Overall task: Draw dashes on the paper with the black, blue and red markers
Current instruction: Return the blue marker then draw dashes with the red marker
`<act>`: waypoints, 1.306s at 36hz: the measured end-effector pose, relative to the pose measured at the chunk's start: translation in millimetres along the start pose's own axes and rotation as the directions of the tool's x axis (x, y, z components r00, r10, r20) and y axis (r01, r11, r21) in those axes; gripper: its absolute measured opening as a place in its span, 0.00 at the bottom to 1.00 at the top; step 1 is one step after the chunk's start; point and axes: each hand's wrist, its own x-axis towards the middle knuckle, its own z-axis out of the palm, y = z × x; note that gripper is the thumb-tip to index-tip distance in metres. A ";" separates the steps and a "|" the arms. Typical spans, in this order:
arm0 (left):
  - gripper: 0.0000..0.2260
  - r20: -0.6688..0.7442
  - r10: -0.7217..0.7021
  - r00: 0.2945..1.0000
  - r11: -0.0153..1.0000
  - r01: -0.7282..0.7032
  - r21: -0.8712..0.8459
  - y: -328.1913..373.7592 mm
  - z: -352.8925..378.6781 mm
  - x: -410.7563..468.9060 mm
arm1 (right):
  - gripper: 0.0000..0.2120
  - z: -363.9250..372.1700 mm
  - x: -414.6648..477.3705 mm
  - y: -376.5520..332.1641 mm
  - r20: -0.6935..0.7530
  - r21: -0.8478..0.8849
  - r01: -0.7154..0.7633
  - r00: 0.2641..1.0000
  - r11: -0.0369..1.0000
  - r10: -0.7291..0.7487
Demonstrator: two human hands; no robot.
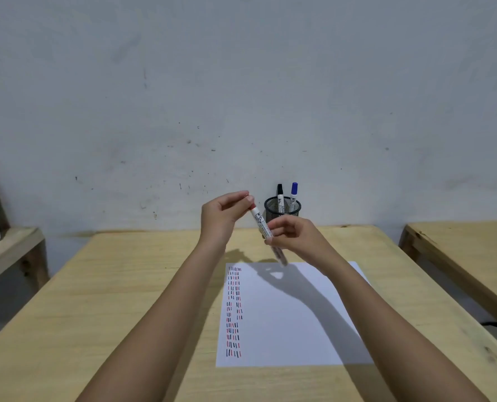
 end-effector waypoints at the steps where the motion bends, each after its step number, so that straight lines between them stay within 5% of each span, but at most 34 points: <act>1: 0.08 0.023 0.020 1.000 0.998 -0.021 0.055 0.7 3.7 2.1 | 0.09 -0.3 3.1 -1.2 0.002 -0.039 0.014 1.000 0.999 -0.014; 10: 0.09 0.221 0.076 0.972 0.953 -0.136 0.271 -8.9 18.8 34.9 | 0.08 -20.0 30.9 -7.0 -0.057 -0.265 0.085 0.993 0.961 -0.103; 16: 0.20 0.187 -0.017 0.982 0.858 -0.082 0.507 -55.3 14.8 52.6 | 0.08 -38.2 63.2 -8.4 -0.332 -0.235 0.228 0.895 0.945 -0.299; 21: 0.32 0.232 -0.139 0.963 0.780 -0.038 0.624 -101.1 16.3 61.0 | 0.14 -45.7 91.4 -2.5 -0.418 -0.254 0.269 0.835 0.929 -0.357; 34: 0.27 0.215 -0.082 0.973 0.874 -0.034 0.486 -135.8 36.3 78.6 | 0.01 -40.4 127.3 30.0 -0.276 -0.437 0.168 0.910 0.884 -0.309; 47: 0.23 0.244 -0.086 0.966 0.873 -0.045 0.485 -133.9 33.3 80.5 | 0.11 -30.9 132.3 37.6 -0.309 -0.493 0.058 0.921 0.868 -0.237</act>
